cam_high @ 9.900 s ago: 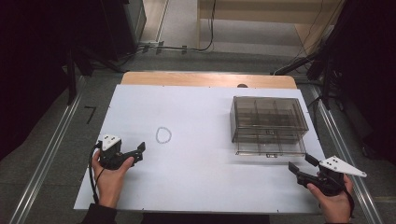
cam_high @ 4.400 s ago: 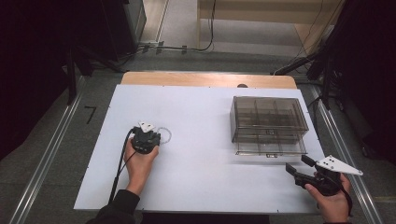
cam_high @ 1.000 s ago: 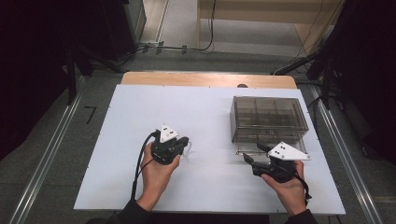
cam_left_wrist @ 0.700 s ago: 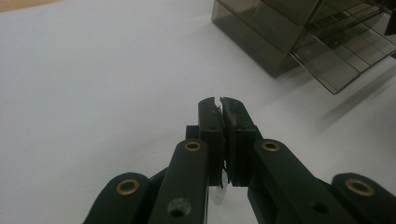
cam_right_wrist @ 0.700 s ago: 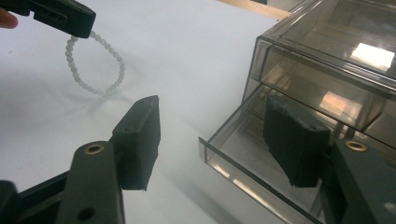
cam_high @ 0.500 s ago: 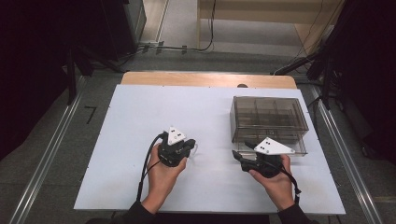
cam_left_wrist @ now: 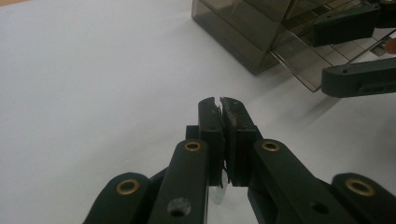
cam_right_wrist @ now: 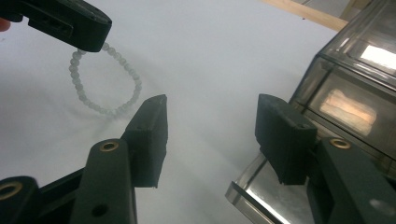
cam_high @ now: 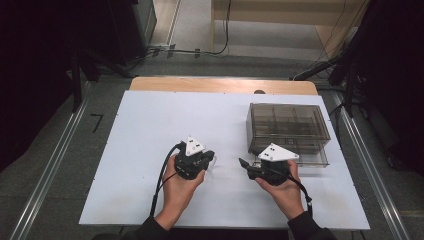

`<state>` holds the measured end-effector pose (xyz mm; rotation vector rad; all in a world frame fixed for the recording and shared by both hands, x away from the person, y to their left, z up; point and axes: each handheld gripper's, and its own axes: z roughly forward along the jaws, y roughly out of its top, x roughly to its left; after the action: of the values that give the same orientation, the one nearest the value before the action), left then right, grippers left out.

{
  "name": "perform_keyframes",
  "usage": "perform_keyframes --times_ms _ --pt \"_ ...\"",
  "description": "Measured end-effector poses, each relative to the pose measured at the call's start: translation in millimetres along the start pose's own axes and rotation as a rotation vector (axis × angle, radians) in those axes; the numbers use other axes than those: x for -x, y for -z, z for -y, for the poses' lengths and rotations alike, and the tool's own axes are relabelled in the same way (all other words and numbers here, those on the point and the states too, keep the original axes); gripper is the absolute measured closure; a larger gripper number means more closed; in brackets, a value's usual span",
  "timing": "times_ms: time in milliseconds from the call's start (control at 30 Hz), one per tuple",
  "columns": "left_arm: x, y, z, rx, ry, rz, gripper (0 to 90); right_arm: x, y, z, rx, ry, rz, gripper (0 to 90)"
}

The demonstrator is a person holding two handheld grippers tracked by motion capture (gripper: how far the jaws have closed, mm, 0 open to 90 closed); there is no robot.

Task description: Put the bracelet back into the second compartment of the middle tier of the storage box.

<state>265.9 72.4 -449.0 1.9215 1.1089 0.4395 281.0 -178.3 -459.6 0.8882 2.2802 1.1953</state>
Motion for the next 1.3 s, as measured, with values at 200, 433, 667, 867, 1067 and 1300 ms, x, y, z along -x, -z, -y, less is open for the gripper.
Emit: perform_keyframes --times_ms 200,433,667,867,1067,1300 --pt "2.4 -1.0 0.0 -0.001 -0.002 0.008 87.7 -3.9 -9.8 -3.3 -0.007 0.023 -0.005 46.5" --pt "4.1 -3.1 -0.2 -0.006 -0.004 0.015 87.7 -7.8 -20.0 -6.5 -0.02 0.041 -0.018 49.9" --pt "8.1 -4.3 -3.6 -0.005 -0.017 0.029 87.7 -12.9 -27.7 -8.1 -0.033 0.054 -0.042 54.3" --pt "11.3 -4.2 -6.7 0.003 -0.023 0.042 87.7 -18.6 -34.0 -9.2 -0.044 0.067 -0.069 58.1" --pt "16.2 -6.2 -7.0 -0.003 -0.036 0.053 87.7 -24.1 -43.8 -9.1 -0.069 0.082 -0.089 63.2" --pt "19.5 -8.0 -7.3 -0.003 -0.039 0.062 87.6 -28.7 -51.4 -8.4 -0.084 0.098 -0.108 73.4"
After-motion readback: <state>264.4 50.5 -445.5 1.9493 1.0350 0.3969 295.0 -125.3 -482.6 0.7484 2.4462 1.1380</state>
